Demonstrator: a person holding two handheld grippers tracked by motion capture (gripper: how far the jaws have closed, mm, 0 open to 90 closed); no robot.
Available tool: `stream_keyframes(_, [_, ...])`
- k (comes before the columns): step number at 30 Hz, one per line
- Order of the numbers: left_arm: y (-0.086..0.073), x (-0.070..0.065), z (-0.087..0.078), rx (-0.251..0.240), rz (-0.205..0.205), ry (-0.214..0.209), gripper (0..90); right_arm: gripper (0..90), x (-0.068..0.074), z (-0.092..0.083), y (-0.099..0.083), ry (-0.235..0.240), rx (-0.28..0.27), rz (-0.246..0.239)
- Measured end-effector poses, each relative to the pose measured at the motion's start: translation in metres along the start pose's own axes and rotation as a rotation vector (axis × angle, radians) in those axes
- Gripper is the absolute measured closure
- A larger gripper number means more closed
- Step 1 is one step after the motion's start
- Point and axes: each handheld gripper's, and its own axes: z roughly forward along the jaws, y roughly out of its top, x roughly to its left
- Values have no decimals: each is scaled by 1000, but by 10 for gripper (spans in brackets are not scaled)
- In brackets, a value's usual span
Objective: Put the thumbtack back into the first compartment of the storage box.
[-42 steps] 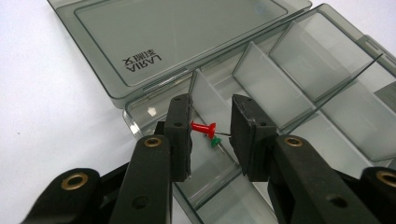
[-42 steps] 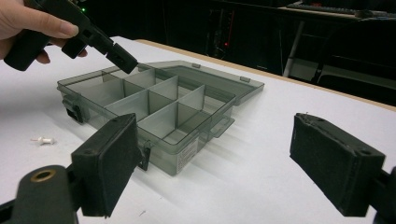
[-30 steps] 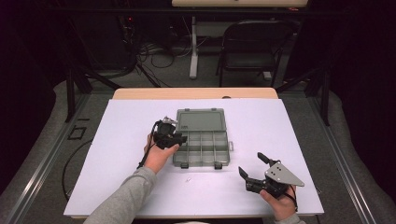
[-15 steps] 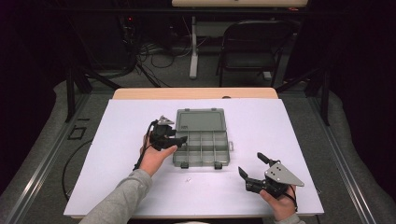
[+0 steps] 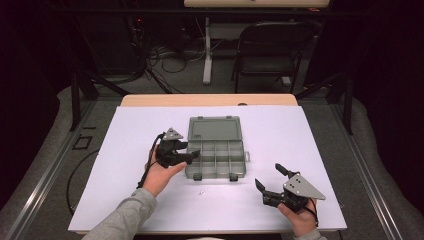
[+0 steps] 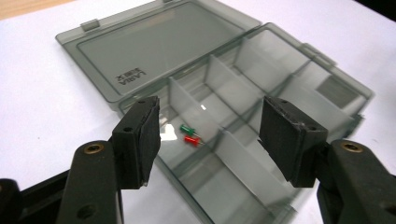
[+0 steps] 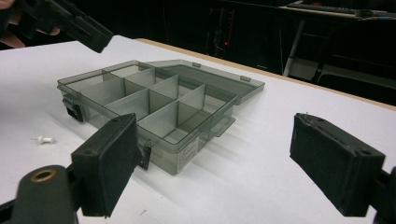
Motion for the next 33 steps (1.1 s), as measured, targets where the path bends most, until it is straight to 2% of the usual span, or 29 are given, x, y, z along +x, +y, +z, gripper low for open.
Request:
stream_keyframes(13, [-12,-26,-21,-32,56,-54,383,153,0,0,0,1,1,2])
stream_keyframes(20, [-22,-32,-29,-49,55,-65,378,153,1,0,0,2,1,1])
stream_keyframes(25, [-35,-34,-29,-39,44,-78,381,153,1,0,0,3,3,-1])
stream_keyframes(33, [-52,-40,-26,-8,54,-91,488,153,1,1,0,3,3,-1])
